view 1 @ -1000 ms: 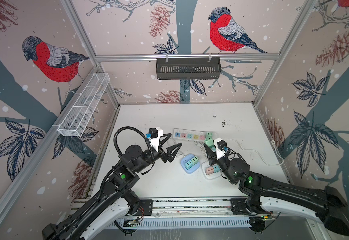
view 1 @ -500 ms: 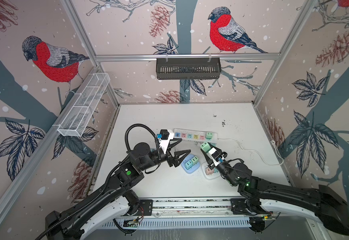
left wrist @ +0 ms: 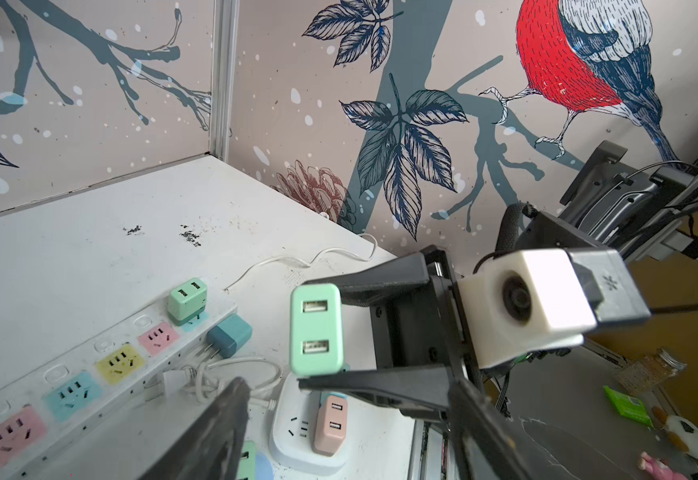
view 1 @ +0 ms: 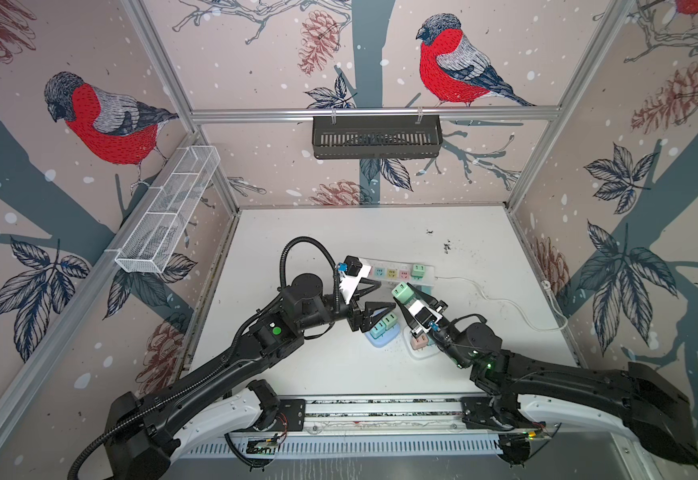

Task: Insert the plug
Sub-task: 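Bring the green adapter to the left gripper and close the left gripper on it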

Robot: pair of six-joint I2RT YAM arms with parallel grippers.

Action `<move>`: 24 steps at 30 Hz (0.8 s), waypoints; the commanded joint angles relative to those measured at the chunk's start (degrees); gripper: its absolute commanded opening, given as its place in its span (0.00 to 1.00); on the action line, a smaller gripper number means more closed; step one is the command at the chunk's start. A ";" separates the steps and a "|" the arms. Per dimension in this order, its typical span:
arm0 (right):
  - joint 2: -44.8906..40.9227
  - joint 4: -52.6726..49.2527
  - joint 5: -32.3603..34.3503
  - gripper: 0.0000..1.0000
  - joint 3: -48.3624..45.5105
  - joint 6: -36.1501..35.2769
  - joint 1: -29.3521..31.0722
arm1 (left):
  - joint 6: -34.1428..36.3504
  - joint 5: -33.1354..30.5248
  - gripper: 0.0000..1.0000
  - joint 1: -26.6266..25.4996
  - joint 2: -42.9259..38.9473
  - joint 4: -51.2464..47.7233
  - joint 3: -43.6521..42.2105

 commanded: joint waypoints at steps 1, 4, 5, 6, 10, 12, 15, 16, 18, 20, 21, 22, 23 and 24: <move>0.15 3.53 -1.62 0.01 0.58 -3.06 0.84 | 0.87 0.62 0.72 -0.31 1.50 -1.71 1.68; -0.03 3.56 -1.59 0.01 0.53 -4.62 1.84 | 1.28 0.08 0.69 -0.44 2.44 -1.81 1.96; -0.08 3.68 -1.41 0.01 0.54 -4.89 1.93 | 1.53 0.16 0.69 -0.56 2.67 -2.09 2.04; -0.15 3.57 -1.36 0.01 0.66 -5.09 2.02 | 1.88 0.14 0.69 -0.78 3.09 -2.60 2.34; -0.58 3.03 -1.34 0.01 1.13 -5.36 2.38 | 2.44 -0.02 0.66 -1.53 4.42 -3.33 3.20; -0.60 2.77 -1.39 0.01 1.09 -5.64 2.61 | 3.08 -0.04 0.64 -2.27 5.25 -3.83 3.65; -0.59 2.56 -0.75 0.01 1.08 -5.83 2.90 | 3.54 -0.89 0.58 -3.28 6.37 -4.75 4.87; -0.59 2.55 -0.73 0.01 1.02 -5.83 2.98 | 3.52 -0.87 0.56 -3.37 6.62 -4.38 4.67; -0.60 2.55 -0.76 0.01 0.89 -6.02 3.03 | 3.59 -0.85 0.53 -3.63 7.39 -4.29 4.91; -0.75 2.50 -0.69 0.01 0.79 -6.01 3.16 | 3.87 -0.88 0.46 -3.82 8.19 -5.34 5.97; -0.76 2.65 -0.64 0.01 0.63 -6.00 3.25 | 3.94 -1.08 0.42 -3.95 8.57 -5.67 6.35; -0.84 2.80 -0.64 0.01 0.52 -6.01 3.26 | 3.88 -0.91 0.40 -4.00 8.81 -5.33 6.24; -0.74 2.89 -0.74 0.01 0.39 -6.00 3.25 | 3.87 -0.74 0.37 -4.00 9.03 -4.97 6.08; -0.72 2.85 -0.77 0.01 0.49 -6.22 3.32 | 3.87 -0.63 0.35 -4.08 9.42 -4.93 6.21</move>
